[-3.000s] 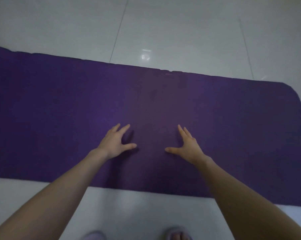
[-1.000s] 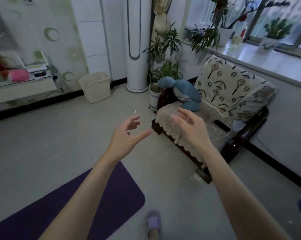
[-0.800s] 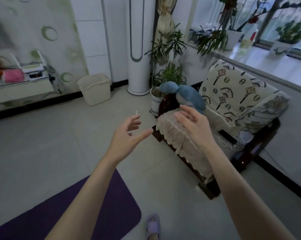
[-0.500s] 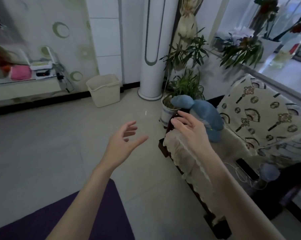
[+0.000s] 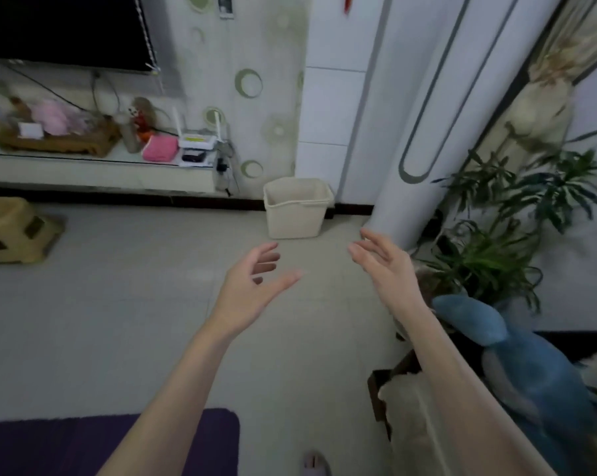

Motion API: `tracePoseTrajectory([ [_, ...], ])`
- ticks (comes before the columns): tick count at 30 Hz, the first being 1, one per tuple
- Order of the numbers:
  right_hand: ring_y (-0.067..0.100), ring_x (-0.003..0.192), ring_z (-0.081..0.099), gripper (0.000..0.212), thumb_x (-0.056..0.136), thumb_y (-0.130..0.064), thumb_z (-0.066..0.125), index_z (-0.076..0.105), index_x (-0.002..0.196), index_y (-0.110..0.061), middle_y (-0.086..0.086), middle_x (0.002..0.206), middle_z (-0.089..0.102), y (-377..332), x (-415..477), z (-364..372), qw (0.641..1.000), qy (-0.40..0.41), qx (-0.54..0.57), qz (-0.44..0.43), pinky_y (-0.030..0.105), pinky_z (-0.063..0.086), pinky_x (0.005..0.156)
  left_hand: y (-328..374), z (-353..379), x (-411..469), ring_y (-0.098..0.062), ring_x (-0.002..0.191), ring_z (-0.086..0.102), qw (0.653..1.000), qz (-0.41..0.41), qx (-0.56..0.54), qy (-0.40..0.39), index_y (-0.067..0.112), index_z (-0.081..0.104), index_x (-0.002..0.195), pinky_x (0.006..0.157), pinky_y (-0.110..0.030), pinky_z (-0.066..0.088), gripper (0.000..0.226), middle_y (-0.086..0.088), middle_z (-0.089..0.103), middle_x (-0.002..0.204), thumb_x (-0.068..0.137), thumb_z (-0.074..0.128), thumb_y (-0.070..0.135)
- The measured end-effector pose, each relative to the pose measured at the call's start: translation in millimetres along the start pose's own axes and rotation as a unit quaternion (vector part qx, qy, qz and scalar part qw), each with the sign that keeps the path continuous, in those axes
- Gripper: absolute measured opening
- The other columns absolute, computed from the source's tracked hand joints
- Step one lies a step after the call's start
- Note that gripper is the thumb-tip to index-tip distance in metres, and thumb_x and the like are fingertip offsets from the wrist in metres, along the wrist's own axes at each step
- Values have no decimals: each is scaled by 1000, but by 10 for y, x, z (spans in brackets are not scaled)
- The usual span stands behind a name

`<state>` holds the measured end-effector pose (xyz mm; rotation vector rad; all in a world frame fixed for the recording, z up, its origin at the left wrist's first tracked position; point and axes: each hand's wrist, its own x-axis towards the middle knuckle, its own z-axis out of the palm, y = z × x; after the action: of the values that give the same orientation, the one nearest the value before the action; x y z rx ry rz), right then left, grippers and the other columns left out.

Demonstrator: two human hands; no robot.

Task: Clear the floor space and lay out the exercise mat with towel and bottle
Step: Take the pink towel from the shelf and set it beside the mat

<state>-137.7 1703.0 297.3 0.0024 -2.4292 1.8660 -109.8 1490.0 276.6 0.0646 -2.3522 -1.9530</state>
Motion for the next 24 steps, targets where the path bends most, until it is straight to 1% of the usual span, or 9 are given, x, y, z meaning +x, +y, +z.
tracePoseTrajectory([
  [3, 2, 102, 62, 55, 84, -35, 69, 53, 134, -17, -4, 116, 64, 46, 679, 144, 999, -50, -1, -5, 23, 46, 91, -29, -99, 485, -3, 102, 60, 999, -15, 1, 43, 31, 54, 120, 89, -24, 46, 76, 11, 63, 110, 51, 75, 55],
  [6, 9, 101, 64, 52, 84, -33, 70, 55, 131, -18, 2, 118, 64, 75, 1280, 411, 995, -97, 5, -1, 22, 46, 86, -73, -221, 885, -3, 101, 60, 995, -30, -1, 90, 29, 53, 120, 87, -23, 44, 71, 8, 62, 111, 56, 75, 48],
  [8, 10, 99, 64, 49, 84, -30, 70, 55, 130, -19, 3, 118, 65, 68, 1618, 611, 993, -117, 17, -3, 19, 45, 83, -115, -310, 1128, -2, 101, 59, 993, -36, -5, 113, 30, 53, 119, 88, -22, 45, 69, 12, 62, 109, 56, 75, 48],
  [11, 11, 98, 64, 50, 85, -28, 69, 55, 132, -16, 4, 118, 64, 55, 2249, 1043, 988, -149, 25, -9, 18, 45, 83, -261, -544, 1654, -1, 101, 59, 988, -48, -8, 145, 31, 53, 118, 91, -25, 46, 63, 14, 62, 107, 59, 74, 43],
  [14, 16, 101, 64, 51, 86, -25, 68, 53, 134, -12, 5, 120, 63, 45, 2893, 1535, 983, -179, 30, -9, 18, 46, 84, -427, -859, 2264, -2, 101, 60, 983, -55, -2, 173, 33, 54, 116, 91, -26, 46, 64, 15, 62, 106, 57, 76, 46],
  [16, 12, 100, 64, 51, 86, -27, 68, 54, 133, -14, 4, 119, 63, 50, 3309, 1890, 981, -190, 34, -9, 16, 46, 81, -532, -1103, 2693, -2, 102, 60, 982, -57, 0, 182, 33, 54, 116, 91, -26, 46, 61, 15, 62, 107, 59, 75, 44],
  [19, 0, 96, 62, 52, 85, -31, 69, 54, 133, -18, 0, 116, 64, 15, 4029, 2521, 979, -201, 29, -11, 11, 45, 78, -686, -1571, 3431, -2, 102, 60, 980, -67, 6, 188, 33, 53, 117, 92, -26, 46, 60, 13, 62, 109, 62, 75, 42],
  [22, -1, 95, 61, 49, 84, -33, 69, 56, 130, -19, -2, 114, 66, -118, 4630, 3077, 977, -213, 14, -13, 9, 44, 77, -754, -2013, 4071, -5, 103, 60, 979, -80, 24, 187, 30, 53, 118, 94, -29, 45, 56, 7, 63, 111, 70, 82, 32],
  [24, 0, 93, 62, 43, 83, -33, 71, 58, 123, -26, -6, 109, 67, -198, 5089, 3502, 975, -219, 21, -14, 10, 43, 79, -824, -2348, 4557, -7, 104, 60, 977, -82, 37, 193, 28, 53, 121, 94, -28, 45, 53, 4, 63, 114, 74, 79, 27],
])
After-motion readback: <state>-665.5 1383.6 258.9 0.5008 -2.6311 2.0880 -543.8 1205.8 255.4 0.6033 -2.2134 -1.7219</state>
